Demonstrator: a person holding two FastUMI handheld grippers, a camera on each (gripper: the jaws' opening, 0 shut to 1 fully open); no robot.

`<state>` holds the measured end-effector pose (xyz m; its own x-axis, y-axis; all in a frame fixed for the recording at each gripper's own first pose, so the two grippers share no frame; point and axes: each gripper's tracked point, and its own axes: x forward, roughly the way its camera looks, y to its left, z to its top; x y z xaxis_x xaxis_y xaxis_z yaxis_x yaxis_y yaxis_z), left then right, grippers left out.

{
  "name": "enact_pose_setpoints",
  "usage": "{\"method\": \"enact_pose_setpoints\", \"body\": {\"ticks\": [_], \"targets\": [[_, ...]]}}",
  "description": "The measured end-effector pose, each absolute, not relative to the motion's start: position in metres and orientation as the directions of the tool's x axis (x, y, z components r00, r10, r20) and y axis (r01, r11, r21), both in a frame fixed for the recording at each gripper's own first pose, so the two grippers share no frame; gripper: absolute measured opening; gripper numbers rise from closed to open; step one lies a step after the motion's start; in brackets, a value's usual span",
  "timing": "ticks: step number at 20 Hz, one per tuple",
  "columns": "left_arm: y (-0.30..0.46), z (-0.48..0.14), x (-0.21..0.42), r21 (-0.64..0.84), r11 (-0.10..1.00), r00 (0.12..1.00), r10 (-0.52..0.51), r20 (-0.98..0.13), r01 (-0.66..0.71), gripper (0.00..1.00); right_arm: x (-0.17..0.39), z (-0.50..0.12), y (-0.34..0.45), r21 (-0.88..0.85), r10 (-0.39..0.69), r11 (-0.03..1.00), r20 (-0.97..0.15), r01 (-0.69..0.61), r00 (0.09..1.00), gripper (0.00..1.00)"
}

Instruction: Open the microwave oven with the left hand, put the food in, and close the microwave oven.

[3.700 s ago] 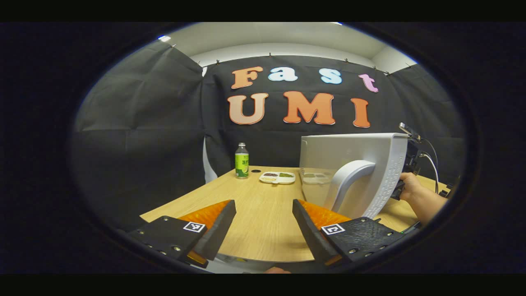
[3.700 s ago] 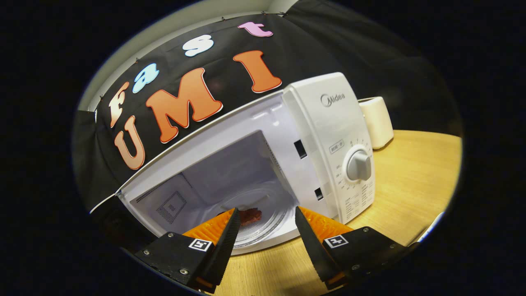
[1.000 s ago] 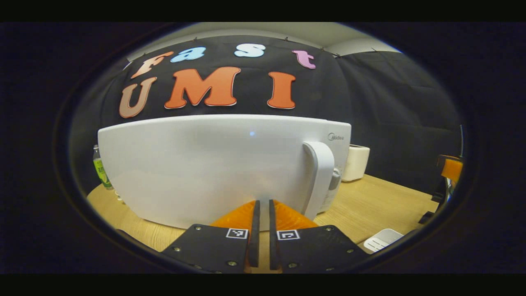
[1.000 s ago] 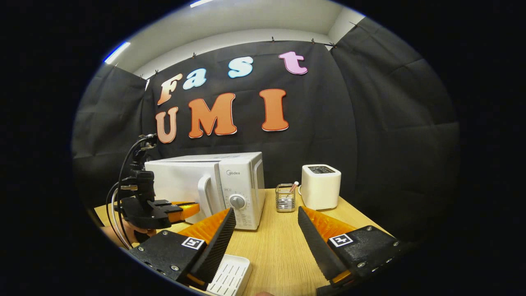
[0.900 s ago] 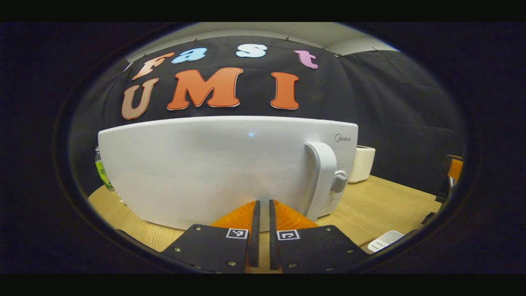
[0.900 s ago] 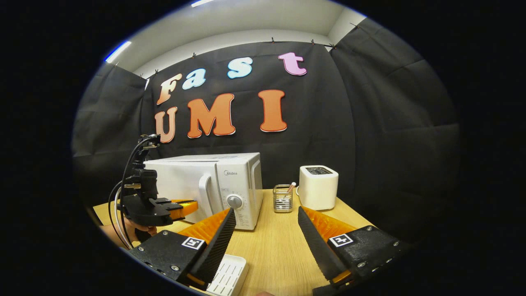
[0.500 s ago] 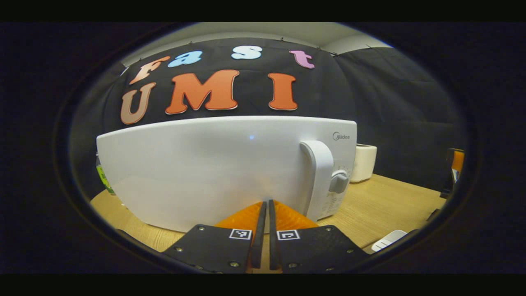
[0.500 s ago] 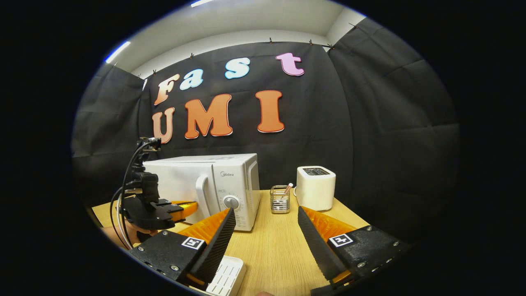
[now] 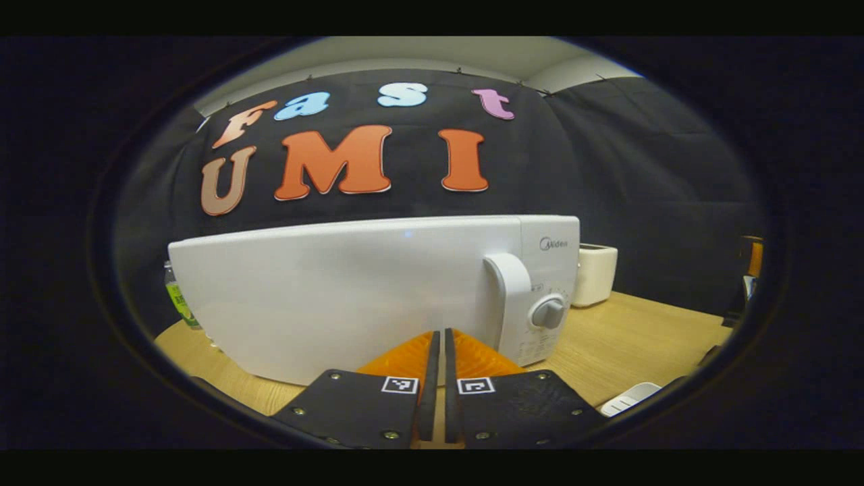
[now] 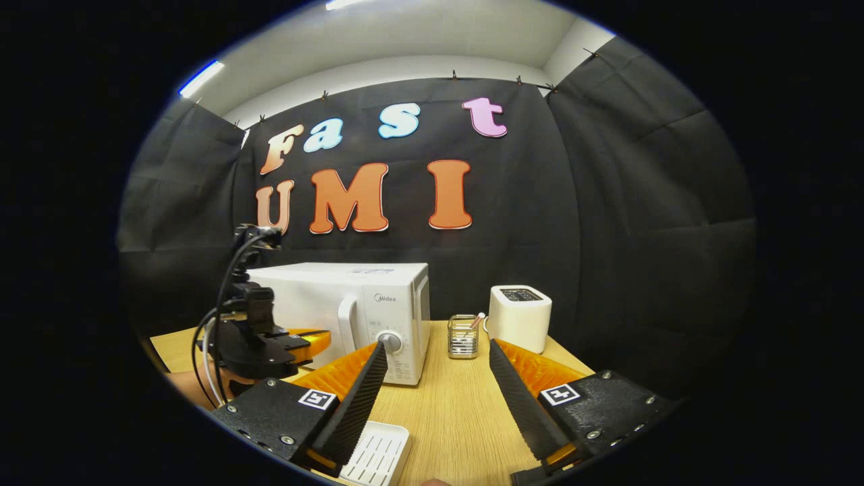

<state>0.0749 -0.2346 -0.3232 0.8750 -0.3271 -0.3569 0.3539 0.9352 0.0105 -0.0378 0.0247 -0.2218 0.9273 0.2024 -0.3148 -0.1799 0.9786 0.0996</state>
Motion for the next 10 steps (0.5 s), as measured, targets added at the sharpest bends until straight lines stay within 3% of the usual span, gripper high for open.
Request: {"method": "enact_pose_setpoints", "body": {"ticks": [9,10], "targets": [[-0.137,-0.197,0.049,0.002,0.967,0.937,-0.246,-0.249,0.255,0.06,-0.019,-0.177,0.035,0.032,0.192,0.981,-0.262,-0.191,0.946,0.94],[-0.123,-0.183,0.044,0.011,0.97,0.943,-0.232,-0.238,0.242,0.13,-0.017,-0.17,0.039,0.027,0.193,0.981,-0.256,-0.193,0.947,0.94]]}}
